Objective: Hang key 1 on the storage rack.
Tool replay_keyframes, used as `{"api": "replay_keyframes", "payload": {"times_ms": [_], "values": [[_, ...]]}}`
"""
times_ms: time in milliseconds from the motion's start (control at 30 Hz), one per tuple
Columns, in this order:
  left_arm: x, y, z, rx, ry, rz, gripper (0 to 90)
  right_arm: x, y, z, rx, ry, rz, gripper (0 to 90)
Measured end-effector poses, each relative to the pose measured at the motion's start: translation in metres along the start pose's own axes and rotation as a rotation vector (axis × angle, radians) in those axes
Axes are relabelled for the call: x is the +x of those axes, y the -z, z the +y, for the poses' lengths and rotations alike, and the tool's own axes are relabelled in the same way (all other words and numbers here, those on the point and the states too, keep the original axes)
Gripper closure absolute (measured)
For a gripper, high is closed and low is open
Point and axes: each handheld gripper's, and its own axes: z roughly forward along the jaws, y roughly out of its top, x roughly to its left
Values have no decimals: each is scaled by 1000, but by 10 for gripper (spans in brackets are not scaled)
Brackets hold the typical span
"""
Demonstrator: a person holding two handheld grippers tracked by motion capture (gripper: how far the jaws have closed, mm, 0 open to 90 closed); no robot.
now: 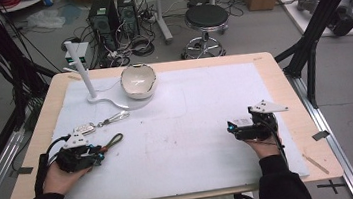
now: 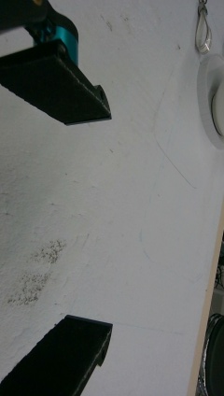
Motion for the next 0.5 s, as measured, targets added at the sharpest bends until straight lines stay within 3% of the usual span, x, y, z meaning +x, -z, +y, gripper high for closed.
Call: {"api": "replay_keyframes", "payload": {"times_ms": [233, 500], "values": [[4, 10, 4, -52, 12, -8, 717, 1, 0, 0, 4, 5, 3, 4], [10, 16, 7, -76, 35, 5, 718, 1, 0, 0, 4, 8, 5, 5]]}}
